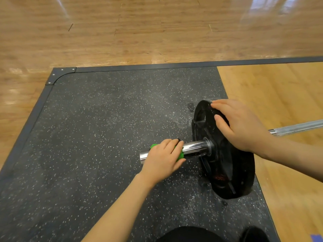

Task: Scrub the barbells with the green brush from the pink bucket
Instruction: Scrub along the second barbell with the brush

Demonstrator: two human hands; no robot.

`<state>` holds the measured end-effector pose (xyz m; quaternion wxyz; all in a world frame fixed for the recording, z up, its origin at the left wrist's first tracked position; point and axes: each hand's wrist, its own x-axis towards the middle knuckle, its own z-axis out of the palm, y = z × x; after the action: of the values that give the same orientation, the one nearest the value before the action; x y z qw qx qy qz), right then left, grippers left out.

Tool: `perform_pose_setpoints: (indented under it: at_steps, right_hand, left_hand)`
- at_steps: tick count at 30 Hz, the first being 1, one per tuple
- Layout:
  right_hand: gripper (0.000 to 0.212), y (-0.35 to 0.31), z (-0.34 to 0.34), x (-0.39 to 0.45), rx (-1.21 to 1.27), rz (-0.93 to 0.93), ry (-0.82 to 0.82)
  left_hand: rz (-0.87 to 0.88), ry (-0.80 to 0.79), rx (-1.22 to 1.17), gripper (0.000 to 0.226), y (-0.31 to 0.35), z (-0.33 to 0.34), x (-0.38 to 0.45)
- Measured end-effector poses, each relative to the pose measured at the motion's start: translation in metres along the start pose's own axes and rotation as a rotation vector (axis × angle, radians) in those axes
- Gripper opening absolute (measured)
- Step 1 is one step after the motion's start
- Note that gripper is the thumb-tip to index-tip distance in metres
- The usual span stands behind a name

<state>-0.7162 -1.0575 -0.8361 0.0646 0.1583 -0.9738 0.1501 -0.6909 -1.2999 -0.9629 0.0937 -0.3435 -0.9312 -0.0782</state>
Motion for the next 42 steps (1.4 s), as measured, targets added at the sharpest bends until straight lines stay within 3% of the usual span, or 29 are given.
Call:
perform_pose_setpoints:
  at_steps: [6,13,19,25,31,36,39,42]
  right_hand:
    - [0.049,-0.001,-0.001,0.001,-0.003,0.008,0.003]
    - [0.050,-0.001,-0.002,0.005,-0.009,0.026,-0.012]
    - [0.053,-0.001,-0.003,0.008,-0.008,0.036,-0.027]
    - [0.038,0.000,-0.002,0.008,0.001,0.022,-0.009]
    - [0.037,0.001,-0.004,0.014,-0.005,0.028,-0.021]
    - [0.038,0.000,-0.005,0.017,-0.018,0.032,-0.019]
    - [0.037,-0.003,-0.008,0.008,-0.001,0.029,0.029]
    - [0.045,-0.005,-0.005,-0.011,0.009,-0.016,0.086]
  left_hand:
    - [-0.081,0.063,0.050,0.048,-0.027,-0.001,-0.039]
    - [-0.106,0.067,0.057,0.044,-0.007,-0.002,-0.007]
    - [-0.033,0.012,0.015,0.052,-0.027,-0.006,-0.022]
    - [-0.009,0.070,0.003,0.051,-0.046,-0.014,-0.049]
    - [-0.006,0.164,-0.076,0.050,-0.021,-0.031,-0.009]
    - [0.057,-0.005,-0.167,0.056,0.015,-0.021,0.047]
    - [-0.005,-0.141,-0.244,0.061,0.025,-0.007,0.062]
    - [-0.007,-0.125,-0.232,0.062,0.025,0.003,0.064]
